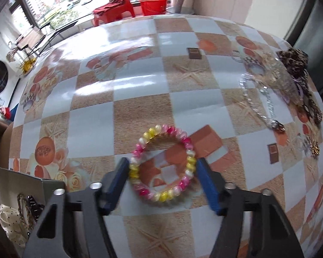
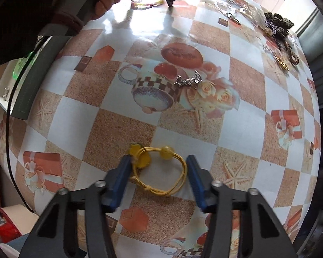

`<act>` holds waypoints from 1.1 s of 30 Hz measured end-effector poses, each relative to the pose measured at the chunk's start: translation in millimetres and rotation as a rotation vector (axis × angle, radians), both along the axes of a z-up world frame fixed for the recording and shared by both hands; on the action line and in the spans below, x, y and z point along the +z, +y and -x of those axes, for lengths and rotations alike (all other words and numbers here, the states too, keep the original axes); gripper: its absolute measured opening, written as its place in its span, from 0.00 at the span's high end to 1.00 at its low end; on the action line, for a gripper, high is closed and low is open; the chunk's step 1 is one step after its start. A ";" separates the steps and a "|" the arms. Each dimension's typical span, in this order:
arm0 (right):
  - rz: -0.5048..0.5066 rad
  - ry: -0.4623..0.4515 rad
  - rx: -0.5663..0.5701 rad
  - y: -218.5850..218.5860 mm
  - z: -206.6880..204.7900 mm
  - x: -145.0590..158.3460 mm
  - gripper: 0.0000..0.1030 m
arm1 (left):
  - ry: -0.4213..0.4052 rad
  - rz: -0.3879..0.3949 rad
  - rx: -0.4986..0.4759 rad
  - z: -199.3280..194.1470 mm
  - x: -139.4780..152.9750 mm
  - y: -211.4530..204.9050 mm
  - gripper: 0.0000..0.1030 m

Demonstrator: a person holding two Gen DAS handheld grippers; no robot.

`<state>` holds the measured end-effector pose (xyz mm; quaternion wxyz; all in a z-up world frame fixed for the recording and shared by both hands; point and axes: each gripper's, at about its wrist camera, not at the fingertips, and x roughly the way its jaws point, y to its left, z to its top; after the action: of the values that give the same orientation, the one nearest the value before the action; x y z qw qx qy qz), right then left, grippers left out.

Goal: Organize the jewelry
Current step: 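Grasp the pink-and-yellow beaded bracelet with the left tool while the right tool grasps the yellow cord hair tie, then carry the beaded bracelet and yellow hair tie over the grey tray with both tools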

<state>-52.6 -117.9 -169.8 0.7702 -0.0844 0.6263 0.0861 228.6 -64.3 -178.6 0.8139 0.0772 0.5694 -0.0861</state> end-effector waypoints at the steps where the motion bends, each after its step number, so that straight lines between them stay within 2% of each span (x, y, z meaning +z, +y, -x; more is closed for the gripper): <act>1: 0.000 0.000 -0.001 2.3 0.1 2.8 0.61 | -0.003 -0.002 -0.014 1.9 1.0 -2.8 0.51; 2: -0.002 0.001 -0.004 2.8 -1.8 3.8 0.69 | -0.005 -0.002 -0.025 3.7 1.8 -5.3 0.56; 3: -0.004 0.002 -0.009 2.0 -2.5 4.5 0.77 | -0.004 0.005 -0.035 5.5 2.7 -8.0 0.66; 4: -0.007 0.004 -0.014 1.8 -3.2 4.7 0.81 | -0.005 0.005 -0.039 7.3 3.3 -8.6 0.73; 5: -0.017 0.009 -0.022 -0.3 -4.5 5.7 0.83 | -0.004 0.008 -0.045 9.0 3.9 -9.0 0.76; 7: -0.038 0.017 -0.040 -4.9 -8.8 6.4 0.95 | -0.003 0.018 -0.052 12.3 5.2 -9.3 0.79; 15: -0.208 0.043 -0.175 -44.8 -32.4 27.9 0.96 | -0.015 0.081 -0.038 31.8 28.2 4.7 0.81; 19: -0.285 0.049 -0.240 -63.7 -44.7 36.9 0.96 | -0.016 0.100 -0.032 49.4 39.6 11.0 0.98; 21: -0.315 0.051 -0.264 -72.6 -50.1 41.0 0.96 | -0.012 0.117 -0.026 61.0 44.7 15.3 0.98; 28: -0.348 0.041 -0.315 -85.6 -61.1 54.3 0.96 | 0.011 0.151 -0.026 94.9 55.4 34.3 0.98; 31: -0.341 0.033 -0.322 -83.4 -60.6 57.3 0.96 | 0.018 0.112 -0.018 96.5 53.1 35.1 0.97; 33: -0.339 0.031 -0.328 -83.4 -61.5 58.7 0.96 | 0.022 0.114 -0.004 93.4 51.7 35.3 0.97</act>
<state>8.9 -201.3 -111.1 0.7673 0.1504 0.6200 0.0653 135.2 -28.9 -126.8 0.8106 0.0310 0.5722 -0.1205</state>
